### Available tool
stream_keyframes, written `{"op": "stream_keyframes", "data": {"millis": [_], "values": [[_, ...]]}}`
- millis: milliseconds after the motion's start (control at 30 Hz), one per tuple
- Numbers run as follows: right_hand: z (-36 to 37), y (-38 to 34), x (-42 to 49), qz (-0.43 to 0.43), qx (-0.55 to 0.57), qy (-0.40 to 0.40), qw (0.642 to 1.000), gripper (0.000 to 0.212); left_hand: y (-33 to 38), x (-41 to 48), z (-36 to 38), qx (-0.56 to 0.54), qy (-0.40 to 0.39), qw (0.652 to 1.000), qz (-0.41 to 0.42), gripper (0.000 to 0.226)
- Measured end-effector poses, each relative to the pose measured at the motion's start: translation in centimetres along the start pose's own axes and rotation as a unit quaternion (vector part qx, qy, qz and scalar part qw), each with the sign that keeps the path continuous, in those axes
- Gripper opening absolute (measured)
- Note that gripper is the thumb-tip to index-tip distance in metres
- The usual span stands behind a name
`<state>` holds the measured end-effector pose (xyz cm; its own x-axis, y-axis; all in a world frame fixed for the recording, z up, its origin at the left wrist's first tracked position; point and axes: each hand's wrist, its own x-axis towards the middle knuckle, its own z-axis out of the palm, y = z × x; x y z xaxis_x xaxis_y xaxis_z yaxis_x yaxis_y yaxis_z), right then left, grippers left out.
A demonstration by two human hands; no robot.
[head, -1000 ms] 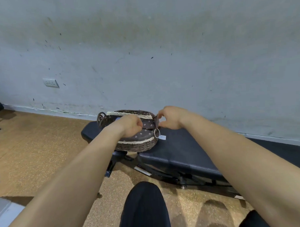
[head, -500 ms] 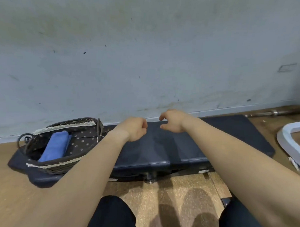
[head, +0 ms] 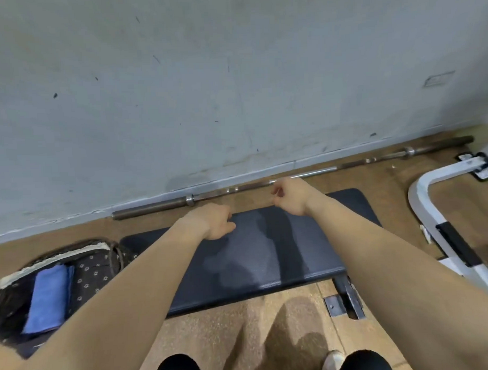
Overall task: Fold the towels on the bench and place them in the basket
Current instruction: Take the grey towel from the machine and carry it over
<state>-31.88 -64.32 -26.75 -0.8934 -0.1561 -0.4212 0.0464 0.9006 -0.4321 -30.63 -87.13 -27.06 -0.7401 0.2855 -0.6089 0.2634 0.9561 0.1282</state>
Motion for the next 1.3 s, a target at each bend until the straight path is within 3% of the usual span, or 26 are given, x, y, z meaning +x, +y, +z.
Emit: {"op": "stream_keyframes", "data": {"millis": [267, 467, 700, 867, 1300], "values": [[-16.4, -3.8, -12.7, 0.065, 0.016, -0.016, 0.998, 0.030, 7.0, -12.2, -16.1, -0.053, -0.004, 0.998, 0.021, 0.036], [-22.9, -7.3, -22.1, 0.092, -0.011, -0.009, 0.996, 0.033, 10.7, -18.3, -21.9, -0.036, 0.002, 0.997, 0.067, 0.034], [-22.8, -6.5, -33.8, 0.180, -0.037, 0.027, 0.983, 0.035, 18.7, -21.9, -22.5, 0.009, -0.001, 0.978, 0.206, 0.038], [-22.5, -3.1, -43.6, 0.277, 0.007, 0.060, 0.959, 0.041, 27.6, -25.3, -22.0, 0.061, -0.013, 0.947, 0.315, 0.036], [-22.1, 14.4, -67.5, 0.460, 0.143, 0.192, 0.855, 0.034, 57.3, -31.8, -16.6, 0.170, -0.053, 0.865, 0.469, 0.035]]}}
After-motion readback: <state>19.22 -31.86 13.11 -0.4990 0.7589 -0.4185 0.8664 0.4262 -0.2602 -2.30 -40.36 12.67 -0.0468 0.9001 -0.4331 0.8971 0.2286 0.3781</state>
